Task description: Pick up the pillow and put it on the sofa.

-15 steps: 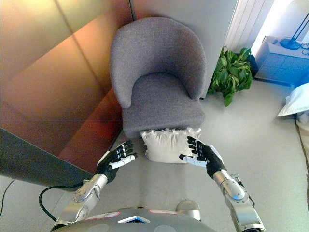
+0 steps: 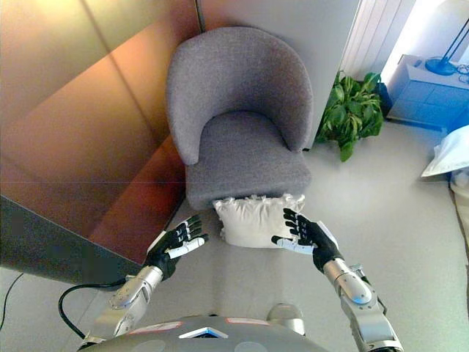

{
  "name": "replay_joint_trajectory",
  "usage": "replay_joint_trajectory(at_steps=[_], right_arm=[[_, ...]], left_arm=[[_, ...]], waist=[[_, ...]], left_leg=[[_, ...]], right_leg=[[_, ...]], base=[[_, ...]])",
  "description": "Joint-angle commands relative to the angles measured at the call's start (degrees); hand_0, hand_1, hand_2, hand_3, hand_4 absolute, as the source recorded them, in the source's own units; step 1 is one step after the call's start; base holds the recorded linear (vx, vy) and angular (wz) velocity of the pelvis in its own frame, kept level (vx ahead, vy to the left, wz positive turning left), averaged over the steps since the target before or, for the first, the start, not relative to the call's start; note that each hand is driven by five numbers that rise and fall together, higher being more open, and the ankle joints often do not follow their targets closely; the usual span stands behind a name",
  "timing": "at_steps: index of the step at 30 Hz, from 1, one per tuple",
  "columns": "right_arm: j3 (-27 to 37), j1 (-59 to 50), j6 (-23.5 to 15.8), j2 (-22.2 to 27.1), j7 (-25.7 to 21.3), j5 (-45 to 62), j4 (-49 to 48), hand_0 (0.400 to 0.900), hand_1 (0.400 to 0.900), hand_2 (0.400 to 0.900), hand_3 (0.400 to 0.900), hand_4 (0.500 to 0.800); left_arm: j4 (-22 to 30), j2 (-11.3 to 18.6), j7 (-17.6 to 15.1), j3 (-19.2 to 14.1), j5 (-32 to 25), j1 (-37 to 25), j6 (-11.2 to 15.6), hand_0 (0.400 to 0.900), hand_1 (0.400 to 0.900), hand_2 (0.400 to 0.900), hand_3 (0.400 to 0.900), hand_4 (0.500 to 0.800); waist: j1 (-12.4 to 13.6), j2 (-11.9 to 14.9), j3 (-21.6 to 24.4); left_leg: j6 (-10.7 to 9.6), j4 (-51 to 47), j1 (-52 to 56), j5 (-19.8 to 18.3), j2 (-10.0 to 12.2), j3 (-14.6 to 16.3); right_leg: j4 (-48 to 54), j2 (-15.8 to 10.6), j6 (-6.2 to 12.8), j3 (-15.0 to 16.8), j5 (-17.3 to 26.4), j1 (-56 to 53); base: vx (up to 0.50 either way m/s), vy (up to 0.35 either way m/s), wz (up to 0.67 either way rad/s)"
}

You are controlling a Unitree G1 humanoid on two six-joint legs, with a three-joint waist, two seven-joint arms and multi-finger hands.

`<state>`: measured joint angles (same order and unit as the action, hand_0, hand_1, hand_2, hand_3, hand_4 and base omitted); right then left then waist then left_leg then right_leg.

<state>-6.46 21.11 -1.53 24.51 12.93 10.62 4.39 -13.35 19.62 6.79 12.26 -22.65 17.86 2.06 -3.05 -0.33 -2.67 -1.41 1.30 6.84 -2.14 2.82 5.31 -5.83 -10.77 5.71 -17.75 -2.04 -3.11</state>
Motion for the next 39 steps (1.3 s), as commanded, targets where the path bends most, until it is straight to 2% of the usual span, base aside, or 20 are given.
replay_joint_trajectory(at_steps=[1,8,14,16,18,20,21,23,26,29,31,32,34,36,37,38,39], right_arm=[[1.80,-3.04,-4.95,1.09,-0.14,1.55,-3.63,0.900,0.900,0.900,0.900,0.800],[1.96,-2.91,-5.14,1.23,-0.12,2.29,-4.15,0.900,0.900,0.900,0.900,0.800],[2.40,-2.82,-5.50,1.59,-0.41,3.12,-4.71,0.900,0.900,0.900,0.900,0.800],[2.50,-3.14,-5.63,1.78,-0.61,3.37,-4.87,0.900,0.900,0.900,0.900,0.800],[2.67,-3.73,-5.85,1.93,-1.08,3.75,-4.75,0.900,0.900,0.900,0.900,0.800],[2.55,-4.29,-6.04,2.20,-1.42,3.97,-4.67,0.900,0.900,0.900,0.900,0.800],[2.47,-4.58,-5.94,2.40,-1.63,3.67,-4.51,0.900,0.900,0.900,0.900,0.800],[2.21,-5.73,-5.81,2.29,-2.33,3.32,-4.14,0.900,0.900,0.900,0.900,0.800],[1.66,-6.85,-6.12,2.11,-3.06,3.22,-3.81,0.900,0.900,0.900,0.900,0.800],[0.92,-8.25,-6.73,2.46,-4.17,1.87,-2.60,0.900,0.900,0.900,0.900,0.800],[0.05,-9.71,-6.84,2.62,-4.82,1.02,-2.08,0.900,0.900,0.900,0.900,0.800],[-0.46,-10.62,-6.61,2.41,-5.11,0.67,-1.64,0.900,0.900,0.900,0.900,0.800],[-1.37,-11.80,-6.21,1.55,-4.78,0.22,-0.84,0.900,0.900,0.900,0.900,0.800],[-1.53,-11.75,-5.99,0.17,-5.39,0.30,-0.19,0.900,0.900,0.900,0.900,0.800],[-1.84,-11.57,-5.72,-0.66,-5.53,0.41,0.07,0.900,0.900,0.900,0.900,0.800],[-1.92,-11.74,-5.75,-1.49,-5.49,0.94,0.38,0.900,0.900,0.900,0.900,0.800],[-1.92,-11.75,-5.76,-1.51,-5.49,0.94,0.39,0.900,0.900,0.900,0.900,0.800]], left_arm=[[4.97,1.58,0.49,-2.74,-0.48,-2.35,4.52,0.900,0.900,0.900,0.900,0.800],[5.02,1.88,0.58,-2.40,-0.65,-2.69,4.38,0.900,0.900,0.900,0.900,0.800],[5.26,2.11,0.60,-2.03,-1.32,-3.29,4.27,0.900,0.900,0.900,0.900,0.800],[5.48,2.10,0.65,-1.87,-1.75,-3.68,4.18,0.900,0.900,0.900,0.900,0.800],[5.81,1.95,0.85,-1.60,-2.24,-3.96,3.87,0.900,0.900,0.900,0.900,0.800],[6.10,1.81,0.99,-1.19,-2.67,-4.20,3.80,0.900,0.900,0.900,0.900,0.800],[6.41,1.69,0.95,-1.01,-2.99,-4.37,3.77,0.900,0.900,0.900,0.900,0.800],[6.58,1.49,0.49,-0.95,-3.50,-5.08,3.84,0.900,0.900,0.900,0.900,0.800],[6.18,1.13,-0.24,-0.59,-4.13,-5.68,4.02,0.900,0.900,0.900,0.900,0.800],[5.28,0.59,-1.14,0.11,-3.43,-6.72,4.56,0.900,0.900,0.900,0.900,0.800],[4.92,0.39,-2.04,-0.01,-3.17,-7.47,4.83,0.900,0.900,0.900,0.900,0.800],[4.81,0.28,-2.62,-0.39,-3.01,-7.57,4.87,0.900,0.900,0.900,0.900,0.800],[4.47,0.20,-3.18,-1.03,-3.35,-7.80,5.13,0.900,0.900,0.900,0.900,0.800],[4.37,1.12,-3.76,-0.92,-3.74,-8.28,5.31,0.900,0.900,0.900,0.900,0.800],[4.55,1.61,-3.80,-0.77,-4.03,-8.53,5.18,0.900,0.900,0.900,0.900,0.800],[5.17,2.20,-3.71,-0.74,-3.98,-8.67,5.24,0.900,0.900,0.900,0.900,0.800],[5.19,2.22,-3.71,-0.74,-3.99,-8.67,5.22,0.900,0.900,0.900,0.900,0.800]], waist=[[-0.37,1.99,0.41],[-0.50,1.77,-0.22],[-0.59,1.86,-1.47],[-0.47,2.11,-2.54],[0.03,2.18,-4.47],[0.73,2.13,-6.15],[1.32,2.04,-6.94],[1.71,2.21,-7.52],[2.93,1.91,-7.61],[4.42,0.20,-8.07],[5.23,-0.26,-7.76],[5.92,-0.29,-7.38],[7.17,0.15,-5.64],[7.34,1.63,-4.32],[7.39,2.49,-3.61],[7.75,3.99,-2.60],[7.84,3.97,-2.41]], left_leg=[[-0.46,3.81,-1.89,-3.12,0.63,1.32],[-1.26,4.56,-2.52,-2.68,1.74,1.14],[-2.59,6.81,-3.83,-2.30,3.83,0.61],[-3.24,10.85,-5.61,-2.52,4.97,0.20],[-3.64,21.67,-9.05,-1.28,6.15,-0.54],[-3.31,31.97,-13.19,1.64,6.10,-1.54],[-3.35,34.83,-14.83,3.02,5.21,-3.05],[-3.18,32.16,-18.85,3.46,4.22,-3.13],[-3.03,22.67,-23.19,3.52,4.65,-2.59],[-5.30,6.73,-25.76,11.91,6.03,-2.75],[-6.40,0.52,-26.93,14.76,6.37,-0.41],[-6.83,-0.14,-27.22,16.15,6.70,0.24],[-6.00,4.33,-27.53,16.35,7.10,0.90],[-4.45,9.80,-29.31,14.99,6.42,3.95],[-3.54,11.08,-29.23,13.79,5.90,4.25],[-2.36,11.92,-29.35,12.10,4.72,4.87],[-2.27,11.76,-29.49,12.23,4.77,4.96]], right_leg=[[-0.04,1.61,-0.32,0.84,-2.48,-1.57],[-0.19,2.63,-0.98,0.80,-3.04,-1.40],[-0.32,4.54,-2.23,0.69,-3.81,-1.19],[-0.34,5.46,-2.99,1.07,-4.23,-1.23],[-0.21,6.82,-4.30,1.58,-4.76,-2.72],[0.20,7.59,-5.55,1.77,-5.11,-4.12],[0.57,7.77,-5.70,2.12,-5.40,-4.85],[1.64,7.24,-5.18,2.31,-5.53,-5.57],[2.83,7.27,-4.30,2.99,-6.43,-7.46],[4.04,8.08,-2.94,3.67,-7.78,-10.10],[5.13,7.94,-1.98,4.47,-8.84,-12.34],[5.56,7.45,-1.38,5.06,-9.31,-13.54],[5.85,5.60,-0.14,6.43,-10.45,-16.46],[4.00,2.40,0.67,5.52,-11.60,-18.15],[1.71,0.89,0.72,5.16,-11.63,-17.03],[-2.21,-0.81,1.10,5.25,-9.89,-16.02],[-2.19,-0.80,1.14,5.37,-9.76,-15.75]], base=[[-0.01,-0.049,0.04],[-0.01,-0.063,0.03],[-0.02,-0.115,0.03],[-0.03,-0.162,-0.04],[-0.02,-0.162,-0.13],[0.01,-0.092,-0.24],[0.04,-0.025,-0.24],[0.08,0.018,-0.14],[0.22,0.088,-0.19],[0.31,0.157,-0.26],[0.34,0.162,-0.44],[0.37,0.188,-0.68],[0.48,0.238,-0.53],[0.55,0.255,-0.02],[0.56,0.258,0.08],[0.35,0.175,0.04],[0.36,0.218,0.14]])
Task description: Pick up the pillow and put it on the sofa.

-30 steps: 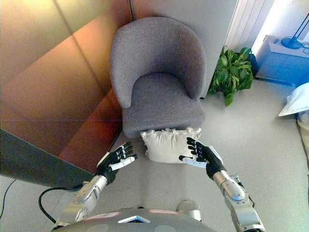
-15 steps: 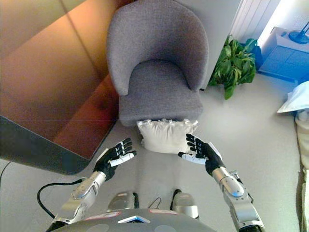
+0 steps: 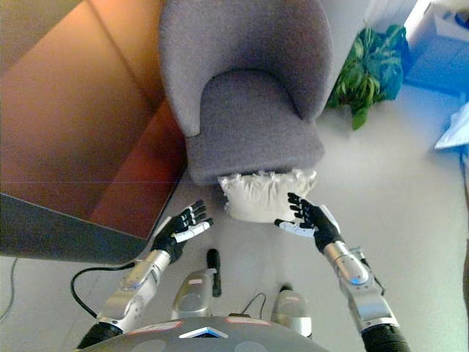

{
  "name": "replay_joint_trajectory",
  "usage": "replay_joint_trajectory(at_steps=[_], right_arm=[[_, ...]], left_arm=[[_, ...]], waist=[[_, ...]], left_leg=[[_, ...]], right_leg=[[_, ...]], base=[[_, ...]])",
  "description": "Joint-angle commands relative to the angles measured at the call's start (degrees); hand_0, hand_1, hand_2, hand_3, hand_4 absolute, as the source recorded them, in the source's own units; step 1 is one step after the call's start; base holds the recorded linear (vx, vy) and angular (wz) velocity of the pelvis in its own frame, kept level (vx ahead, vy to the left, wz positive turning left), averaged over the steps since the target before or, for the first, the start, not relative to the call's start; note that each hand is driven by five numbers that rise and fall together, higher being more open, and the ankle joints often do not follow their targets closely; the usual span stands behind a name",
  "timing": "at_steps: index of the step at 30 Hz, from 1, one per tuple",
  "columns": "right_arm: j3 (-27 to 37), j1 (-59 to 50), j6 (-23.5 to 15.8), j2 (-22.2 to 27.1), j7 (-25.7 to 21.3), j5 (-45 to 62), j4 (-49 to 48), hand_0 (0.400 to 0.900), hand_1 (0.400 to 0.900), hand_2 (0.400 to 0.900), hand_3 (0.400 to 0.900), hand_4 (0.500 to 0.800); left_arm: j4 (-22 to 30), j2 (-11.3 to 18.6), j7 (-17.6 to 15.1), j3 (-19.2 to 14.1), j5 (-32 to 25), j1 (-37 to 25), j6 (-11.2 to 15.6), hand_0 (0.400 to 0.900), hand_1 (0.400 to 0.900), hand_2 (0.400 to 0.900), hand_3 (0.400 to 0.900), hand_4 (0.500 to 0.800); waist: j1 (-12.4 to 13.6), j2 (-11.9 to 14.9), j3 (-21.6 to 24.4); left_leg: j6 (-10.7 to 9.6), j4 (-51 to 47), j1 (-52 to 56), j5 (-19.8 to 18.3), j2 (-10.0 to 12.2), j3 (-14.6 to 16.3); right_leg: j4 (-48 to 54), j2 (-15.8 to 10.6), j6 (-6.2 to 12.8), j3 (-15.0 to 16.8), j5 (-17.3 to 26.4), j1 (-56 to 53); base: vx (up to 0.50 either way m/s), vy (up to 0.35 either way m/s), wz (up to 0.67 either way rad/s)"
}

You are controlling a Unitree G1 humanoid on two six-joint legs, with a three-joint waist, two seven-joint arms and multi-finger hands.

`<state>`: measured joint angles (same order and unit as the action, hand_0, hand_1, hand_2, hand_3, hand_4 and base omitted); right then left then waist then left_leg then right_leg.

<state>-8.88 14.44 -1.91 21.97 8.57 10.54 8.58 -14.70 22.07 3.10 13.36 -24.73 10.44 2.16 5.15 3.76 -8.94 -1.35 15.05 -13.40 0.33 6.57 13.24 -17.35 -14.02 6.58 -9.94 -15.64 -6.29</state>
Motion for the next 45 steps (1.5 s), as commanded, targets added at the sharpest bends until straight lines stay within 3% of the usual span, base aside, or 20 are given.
replay_joint_trajectory(at_steps=[1,3,5,7,8,9,10,11,13,14,15,16,18,19,22,23,30,39,44,45], right_arm=[[0.26,-5.10,-5.10,0.56,-0.84,0.83,-3.67,0.900,0.900,0.900,0.900,0.800],[-0.61,-5.38,-4.97,0.07,-0.80,0.62,-3.41,0.900,0.900,0.900,0.900,0.800],[-1.57,-6.48,-4.99,-0.46,-1.18,0.43,-2.68,0.900,0.900,0.900,0.900,0.800],[-2.03,-6.92,-4.97,-0.51,-1.55,-0.95,-2.41,0.900,0.900,0.900,0.900,0.800],[-2.12,-7.40,-4.89,-0.16,-1.96,-3.00,-2.46,0.900,0.900,0.900,0.900,0.800],[-1.98,-8.23,-4.72,1.49,-3.36,-8.36,-2.92,0.900,0.900,0.900,0.900,0.800],[-2.00,-8.27,-4.72,1.47,-3.38,-8.41,-2.91,0.900,0.900,0.900,0.900,0.800],[-1.91,-10.92,-3.90,4.48,-6.49,-17.63,-2.79,0.900,0.900,0.900,0.900,0.800],[-1.98,-13.24,-3.75,5.14,-8.10,-19.40,-1.46,0.900,0.900,0.900,0.900,0.800],[-2.25,-17.68,-2.48,6.41,-10.28,-23.58,0.09,0.900,0.900,0.900,0.900,0.800],[-2.28,-17.89,-2.48,6.40,-10.33,-23.63,0.20,0.900,0.900,0.900,0.900,0.800],[-1.99,-19.76,-1.43,7.13,-11.91,-28.34,-1.27,0.900,0.900,0.900,0.900,0.800],[-1.82,-19.91,-0.97,7.63,-12.10,-30.57,-1.33,0.900,0.900,0.900,0.900,0.800],[-1.65,-19.86,-0.25,7.69,-12.37,-32.28,-1.30,0.900,0.900,0.900,0.900,0.800],[-2.41,-22.76,0.00,8.84,-13.90,-34.60,0.12,0.900,0.900,0.900,0.900,0.800],[-2.18,-23.99,0.31,9.60,-14.97,-35.61,-0.06,0.900,0.900,0.900,0.900,0.800],[-2.63,-29.65,2.38,11.69,-17.88,-38.80,1.03,0.900,0.900,0.900,0.900,0.800],[-2.90,-37.68,5.16,9.35,-20.08,-37.94,4.19,0.900,0.900,0.900,0.900,0.800],[-2.44,-41.15,5.83,8.49,-22.82,-37.31,5.63,0.900,0.900,0.900,0.900,0.800],[-2.45,-41.41,5.80,8.50,-22.91,-37.27,5.76,0.900,0.900,0.900,0.900,0.800]], left_arm=[[6.39,0.45,-0.02,-1.80,-1.25,-1.78,4.93,0.900,0.900,0.900,0.900,0.800],[6.41,1.33,-0.22,-1.80,-0.75,-2.29,4.76,0.900,0.900,0.900,0.900,0.800],[6.49,2.10,-0.70,-2.23,-0.91,-2.74,4.70,0.900,0.900,0.900,0.900,0.800],[6.69,2.70,-1.25,-2.62,-0.66,-3.03,4.58,0.900,0.900,0.900,0.900,0.800],[6.75,2.66,-1.83,-2.93,-0.91,-3.15,4.46,0.900,0.900,0.900,0.900,0.800],[7.17,3.10,-2.32,-3.20,-1.42,-3.55,4.35,0.900,0.900,0.900,0.900,0.800],[7.18,3.09,-2.32,-3.23,-1.42,-3.57,4.33,0.900,0.900,0.900,0.900,0.800],[7.44,3.40,-2.91,-2.97,-1.89,-4.08,4.66,0.900,0.900,0.900,0.900,0.800],[7.57,3.39,-3.49,-2.81,-1.94,-4.83,5.12,0.900,0.900,0.900,0.900,0.800],[6.77,2.92,-5.07,-2.63,-2.65,-7.12,6.11,0.900,0.900,0.900,0.900,0.800],[6.67,2.88,-5.08,-2.66,-2.65,-7.29,6.15,0.900,0.900,0.900,0.900,0.800],[6.46,2.33,-7.03,-3.57,-3.00,-8.67,6.44,0.900,0.900,0.900,0.900,0.800],[6.66,2.04,-7.57,-4.07,-3.23,-8.44,6.46,0.900,0.900,0.900,0.900,0.800],[6.54,1.67,-8.08,-4.29,-3.20,-8.74,6.35,0.900,0.900,0.900,0.900,0.800],[6.26,0.59,-9.42,-4.34,-2.98,-10.01,7.50,0.900,0.900,0.900,0.900,0.800],[6.56,0.05,-10.36,-3.74,-4.32,-10.87,7.92,0.900,0.900,0.900,0.900,0.800],[7.81,-1.46,-13.28,-1.64,-4.81,-17.28,9.08,0.900,0.900,0.900,0.900,0.800],[9.36,-3.38,-17.51,-2.30,-4.86,-26.37,11.00,0.900,0.900,0.900,0.900,0.800],[9.40,-4.33,-19.90,-2.25,-4.87,-30.37,12.08,0.900,0.900,0.900,0.900,0.800],[9.36,-4.30,-19.93,-2.28,-4.85,-30.59,12.11,0.900,0.900,0.900,0.900,0.800]], waist=[[-0.41,0.63,4.17],[-0.53,1.63,4.50],[-1.17,1.20,3.32],[-2.26,0.25,1.78],[-2.75,-0.27,0.76],[-2.99,-0.30,-0.92],[-3.15,-0.29,-1.07],[-2.76,-0.10,-2.55],[-2.69,-0.32,-3.78],[-2.54,0.36,-5.83],[-2.56,0.12,-6.11],[-2.90,1.19,-7.11],[-3.00,1.53,-7.18],[-2.32,2.19,-6.92],[-2.36,2.48,-8.25],[-2.03,1.15,-9.93],[-3.16,-1.82,-13.83],[-5.15,-3.67,-17.63],[-5.75,-3.85,-18.55],[-5.84,-3.60,-18.48]], left_leg=[[-0.96,-1.74,-8.52,7.93,-0.18,-2.72],[2.06,-2.58,-6.03,4.72,-3.69,-2.81],[5.30,-2.94,-2.73,1.47,-6.20,-2.63],[6.76,-5.16,2.32,-0.67,-7.39,-3.27],[6.95,-5.94,4.74,-1.69,-7.23,-4.23],[6.96,-5.43,7.22,-3.46,-7.37,-5.21],[6.91,-5.31,7.30,-3.55,-7.38,-5.36],[5.61,-4.78,8.72,-5.31,-6.79,-5.93],[4.89,-4.02,8.64,-5.83,-6.04,-6.47],[2.36,-3.12,8.29,-6.90,-5.26,-7.80],[2.33,-3.00,8.43,-7.02,-5.02,-7.85],[0.22,-2.98,8.08,-7.48,-4.05,-9.70],[-0.16,-2.46,7.71,-7.68,-3.55,-10.39],[-0.49,-0.99,6.77,-8.63,-3.43,-11.09],[-1.51,1.94,3.94,-9.02,-2.35,-12.04],[-2.59,2.11,2.80,-8.52,-0.28,-14.05],[-4.32,0.31,-5.51,-4.41,0.98,-16.56],[-3.40,13.80,-26.66,-7.31,-1.54,-15.90],[-3.09,19.99,-36.20,-10.41,-1.65,-15.50],[-2.78,20.15,-37.62,-8.87,-2.03,-15.21]], right_leg=[[4.96,1.05,0.76,-1.81,7.32,-10.95],[-6.84,-1.44,1.23,-0.39,17.58,-6.04],[-20.87,-2.45,1.14,-0.55,24.13,-0.83],[-27.22,-3.08,0.89,-1.85,22.37,5.56],[-28.75,-2.37,-0.01,-3.07,19.08,9.39],[-25.25,-3.38,-0.82,-6.94,15.69,12.48],[-25.27,-3.41,-0.87,-7.14,15.56,12.24],[-15.67,-6.38,-0.66,-10.05,13.94,13.59],[-10.47,-7.30,-0.22,-10.59,15.11,13.37],[3.95,-9.72,2.45,-8.66,20.04,15.46],[4.78,-9.35,2.46,-8.93,20.53,14.83],[13.06,-11.72,5.72,-6.04,27.44,16.07],[13.37,-12.18,6.64,-5.08,29.59,16.07],[13.44,-11.90,6.44,-6.15,27.66,14.93],[10.82,-11.55,6.88,-8.42,29.09,16.14],[7.36,-10.01,5.64,-9.52,24.70,17.04],[0.43,-10.81,4.91,-11.92,20.69,25.12],[-12.17,-12.39,4.37,-5.43,18.43,46.42],[-17.66,-12.30,4.94,-2.37,16.11,55.94],[-17.35,-12.66,4.19,-2.34,17.56,57.27]], base=[[0.25,0.214,0.17],[0.38,0.358,0.33],[0.39,0.396,0.32],[0.39,0.282,0.24],[0.51,0.150,0.23],[0.37,0.062,0.16],[0.41,-0.099,0.11],[0.18,-0.112,0.08],[0.18,-0.250,0.09],[0.12,-0.320,0.11],[0.19,-0.511,0.43],[0.12,-0.247,0.30],[0.15,-0.269,0.37],[0.12,-0.267,0.35],[0.07,-0.328,0.65],[-0.01,-0.158,0.57],[-0.13,-0.113,0.57],[-0.14,0.048,-0.01],[-0.07,0.055,-0.07],[-0.09,0.065,-0.07]])
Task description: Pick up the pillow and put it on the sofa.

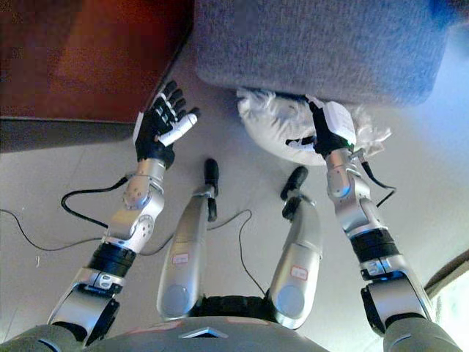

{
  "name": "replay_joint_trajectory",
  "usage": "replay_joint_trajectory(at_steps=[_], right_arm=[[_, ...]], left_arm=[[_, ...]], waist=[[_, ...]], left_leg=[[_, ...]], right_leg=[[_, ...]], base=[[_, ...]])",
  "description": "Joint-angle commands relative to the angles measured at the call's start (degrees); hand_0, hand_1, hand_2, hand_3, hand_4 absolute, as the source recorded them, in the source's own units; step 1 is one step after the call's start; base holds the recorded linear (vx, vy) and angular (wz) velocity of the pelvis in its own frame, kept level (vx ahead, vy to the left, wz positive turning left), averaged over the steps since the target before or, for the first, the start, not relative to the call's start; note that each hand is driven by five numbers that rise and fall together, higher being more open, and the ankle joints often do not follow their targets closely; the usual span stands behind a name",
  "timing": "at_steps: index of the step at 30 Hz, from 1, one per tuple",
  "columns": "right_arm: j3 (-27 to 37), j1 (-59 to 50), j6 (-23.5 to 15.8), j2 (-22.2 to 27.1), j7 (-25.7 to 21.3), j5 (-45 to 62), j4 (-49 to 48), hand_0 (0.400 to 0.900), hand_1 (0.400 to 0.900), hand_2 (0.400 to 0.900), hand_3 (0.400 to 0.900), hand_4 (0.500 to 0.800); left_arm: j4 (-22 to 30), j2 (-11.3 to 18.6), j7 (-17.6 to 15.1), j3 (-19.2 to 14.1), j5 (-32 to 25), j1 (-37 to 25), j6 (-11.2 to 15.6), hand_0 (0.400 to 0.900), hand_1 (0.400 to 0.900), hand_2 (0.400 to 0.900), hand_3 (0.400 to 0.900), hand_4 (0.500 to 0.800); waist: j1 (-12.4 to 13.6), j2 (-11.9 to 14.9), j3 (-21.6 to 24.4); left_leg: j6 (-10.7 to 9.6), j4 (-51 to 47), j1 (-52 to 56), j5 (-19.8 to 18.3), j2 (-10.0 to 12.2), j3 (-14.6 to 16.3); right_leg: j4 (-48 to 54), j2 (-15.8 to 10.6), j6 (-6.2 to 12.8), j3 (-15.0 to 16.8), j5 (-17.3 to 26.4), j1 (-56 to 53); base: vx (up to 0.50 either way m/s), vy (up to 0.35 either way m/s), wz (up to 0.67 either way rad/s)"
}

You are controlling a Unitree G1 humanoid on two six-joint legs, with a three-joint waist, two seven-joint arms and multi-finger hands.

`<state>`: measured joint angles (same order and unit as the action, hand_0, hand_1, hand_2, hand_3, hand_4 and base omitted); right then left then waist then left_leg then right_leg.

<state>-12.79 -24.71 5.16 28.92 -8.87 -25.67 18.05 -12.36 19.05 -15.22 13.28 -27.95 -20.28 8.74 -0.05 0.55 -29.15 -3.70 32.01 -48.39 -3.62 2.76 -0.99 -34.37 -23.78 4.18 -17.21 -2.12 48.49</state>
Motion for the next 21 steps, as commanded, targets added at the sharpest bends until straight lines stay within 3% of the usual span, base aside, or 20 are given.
replay_joint_trajectory(at_steps=[1,10,15,21], right_arm=[[1.43,-3.19,-1.16,1.35,-5.81,-0.83,-3.35,0.900,0.900,0.900,0.900,0.800],[2.58,-10.08,-0.06,2.12,-8.53,0.04,-1.03,0.900,0.900,0.900,0.900,0.800],[2.24,-15.37,0.60,2.68,-12.28,0.06,1.94,0.900,0.900,0.900,0.900,0.800],[-1.52,-25.45,2.72,3.70,-12.78,1.06,7.04,0.900,0.900,0.900,0.900,0.800]], left_arm=[[6.95,-1.44,-2.02,-2.18,-1.59,-0.55,5.67,0.900,0.900,0.900,0.900,0.800],[9.27,-1.10,-3.96,-2.21,-2.30,-4.19,6.53,0.900,0.900,0.900,0.900,0.800],[10.83,0.05,-5.37,-1.72,-3.06,-5.73,7.58,0.900,0.900,0.900,0.900,0.800],[13.10,2.17,-6.65,-0.38,-3.55,-6.79,7.89,0.900,0.900,0.900,0.900,0.800]], waist=[[-0.60,-0.55,1.74],[-0.44,-0.15,0.70],[0.46,-0.06,0.48],[1.94,-0.05,-0.59]], left_leg=[[-0.56,4.31,-3.63,-6.70,1.91,-1.14],[0.21,12.25,-17.01,-8.39,0.34,-1.82],[0.51,16.46,-22.73,-9.11,-0.73,-2.58],[0.49,20.73,-28.71,-9.68,-2.09,-3.13]], right_leg=[[-1.83,-2.70,7.29,5.66,2.41,3.87],[-9.42,-2.81,6.95,8.15,0.71,17.29],[-13.52,-2.69,6.69,9.28,-0.67,23.44],[-17.47,-3.73,6.13,10.81,-1.77,29.24]], base=[[-0.05,0.056,-0.06],[-0.02,0.027,0.02],[0.00,0.020,0.00],[0.00,0.032,0.06]])
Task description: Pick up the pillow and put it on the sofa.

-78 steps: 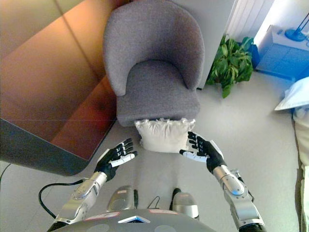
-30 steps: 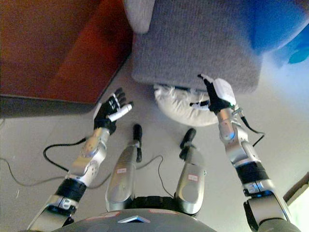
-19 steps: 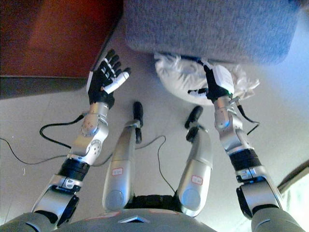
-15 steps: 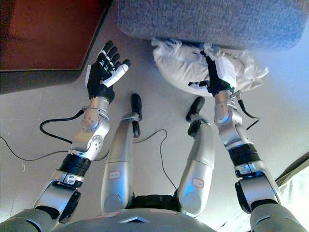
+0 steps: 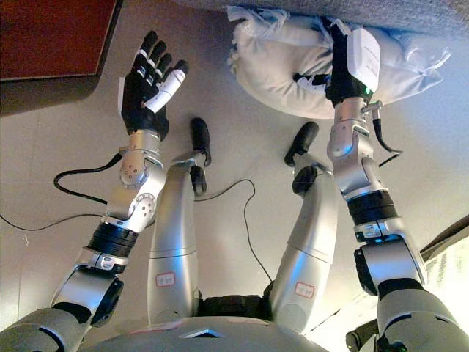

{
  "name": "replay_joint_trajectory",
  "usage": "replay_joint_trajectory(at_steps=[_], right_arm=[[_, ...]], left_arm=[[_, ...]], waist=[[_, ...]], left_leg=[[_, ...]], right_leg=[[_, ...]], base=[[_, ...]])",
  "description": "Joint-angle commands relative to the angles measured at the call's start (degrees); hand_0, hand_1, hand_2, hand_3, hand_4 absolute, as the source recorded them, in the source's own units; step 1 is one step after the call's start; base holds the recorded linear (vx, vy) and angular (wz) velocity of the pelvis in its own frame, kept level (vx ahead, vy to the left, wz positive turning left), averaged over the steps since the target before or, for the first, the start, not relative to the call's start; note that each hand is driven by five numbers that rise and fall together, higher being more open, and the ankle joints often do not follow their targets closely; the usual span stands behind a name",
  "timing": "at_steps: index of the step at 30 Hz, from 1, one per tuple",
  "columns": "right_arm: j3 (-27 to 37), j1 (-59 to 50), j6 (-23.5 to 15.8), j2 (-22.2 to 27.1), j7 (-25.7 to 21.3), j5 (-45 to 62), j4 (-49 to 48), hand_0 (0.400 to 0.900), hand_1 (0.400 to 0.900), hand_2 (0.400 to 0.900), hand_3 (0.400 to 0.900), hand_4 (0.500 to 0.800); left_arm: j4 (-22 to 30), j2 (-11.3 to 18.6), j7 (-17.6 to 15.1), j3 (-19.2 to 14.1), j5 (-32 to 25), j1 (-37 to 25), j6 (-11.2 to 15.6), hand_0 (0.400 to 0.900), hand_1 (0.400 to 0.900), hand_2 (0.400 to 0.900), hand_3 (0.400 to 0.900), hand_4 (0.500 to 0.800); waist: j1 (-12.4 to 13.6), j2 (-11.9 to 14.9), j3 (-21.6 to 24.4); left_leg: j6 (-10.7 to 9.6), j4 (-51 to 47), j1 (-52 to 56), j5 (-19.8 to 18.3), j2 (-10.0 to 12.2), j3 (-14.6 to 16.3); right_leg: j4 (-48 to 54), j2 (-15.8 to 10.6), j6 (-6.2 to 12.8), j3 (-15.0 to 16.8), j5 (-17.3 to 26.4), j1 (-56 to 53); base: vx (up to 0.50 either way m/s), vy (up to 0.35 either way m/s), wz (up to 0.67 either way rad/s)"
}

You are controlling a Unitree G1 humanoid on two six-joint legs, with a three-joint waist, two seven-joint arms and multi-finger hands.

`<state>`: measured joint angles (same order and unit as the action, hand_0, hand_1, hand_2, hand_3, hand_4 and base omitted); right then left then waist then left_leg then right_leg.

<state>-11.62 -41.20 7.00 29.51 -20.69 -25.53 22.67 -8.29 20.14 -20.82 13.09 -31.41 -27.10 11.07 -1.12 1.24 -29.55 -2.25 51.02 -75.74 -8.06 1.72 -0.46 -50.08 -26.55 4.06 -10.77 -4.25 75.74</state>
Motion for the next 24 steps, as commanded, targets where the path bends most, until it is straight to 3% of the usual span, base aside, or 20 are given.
replay_joint_trajectory(at_steps=[1,2,9,15,20,24], right_arm=[[-2.88,-9.31,0.83,3.08,-1.04,1.01,2.70,0.900,0.900,0.900,0.900,0.800],[-3.02,-10.77,1.26,2.56,-0.59,1.88,2.48,0.400,0.400,0.400,0.400,0.500],[-2.10,-9.39,0.99,1.65,0.17,2.60,-0.19,0.400,0.400,0.400,0.400,0.500],[-0.40,-4.97,-1.82,1.46,0.25,2.65,-4.76,0.400,0.400,0.400,0.400,0.500],[1.01,1.42,-3.98,1.26,-0.51,1.13,-9.52,0.400,0.400,0.400,0.400,0.500],[2.12,5.93,-6.18,1.35,-1.78,-0.12,-12.50,0.400,0.400,0.400,0.400,0.500]], left_arm=[[9.03,1.10,-1.04,-0.31,-0.12,-0.05,5.55,0.900,0.900,0.900,0.900,0.800],[8.98,1.29,-1.51,-0.37,-0.11,0.19,5.17,0.900,0.900,0.900,0.900,0.800],[8.26,0.63,-1.92,-0.57,-0.92,1.05,4.85,0.900,0.900,0.900,0.900,0.800],[6.23,0.01,-2.06,-1.26,0.60,0.97,4.75,0.900,0.900,0.900,0.900,0.800],[3.15,-1.77,-3.37,-2.86,1.01,2.07,4.96,0.900,0.900,0.900,0.900,0.800],[1.99,-2.10,-2.45,-3.99,0.37,3.23,5.55,0.900,0.900,0.900,0.900,0.800]], waist=[[2.90,-0.69,-0.17],[3.19,-0.61,-0.20],[3.04,0.33,0.27],[2.40,1.11,2.88],[1.97,1.82,5.30],[1.95,2.20,6.19]], left_leg=[[-0.97,1.88,-1.60,-5.29,-1.08,-3.63],[-0.97,2.00,-2.54,-5.04,-1.30,-3.56],[-0.85,0.71,-3.15,-4.23,-2.15,-3.32],[-0.72,-4.25,0.44,-3.14,-1.77,-3.12],[-0.85,-10.06,8.54,-1.95,-1.01,-2.93],[-1.75,-15.94,18.78,-0.44,0.08,-3.42]], right_leg=[[-1.93,-0.99,6.25,4.47,0.31,2.28],[-2.27,-0.99,6.29,4.84,0.30,3.25],[-1.31,-1.04,6.59,4.99,0.74,3.98],[2.93,-0.42,7.19,3.75,1.55,0.99],[8.46,0.24,7.44,2.19,3.07,-7.84],[15.06,0.59,7.30,-0.39,3.91,-19.38]], base=[[0.02,0.064,0.00],[0.01,0.041,0.00],[0.02,0.034,0.02],[0.04,0.008,-0.02],[0.05,-0.038,-0.02],[0.10,-0.092,-0.05]])
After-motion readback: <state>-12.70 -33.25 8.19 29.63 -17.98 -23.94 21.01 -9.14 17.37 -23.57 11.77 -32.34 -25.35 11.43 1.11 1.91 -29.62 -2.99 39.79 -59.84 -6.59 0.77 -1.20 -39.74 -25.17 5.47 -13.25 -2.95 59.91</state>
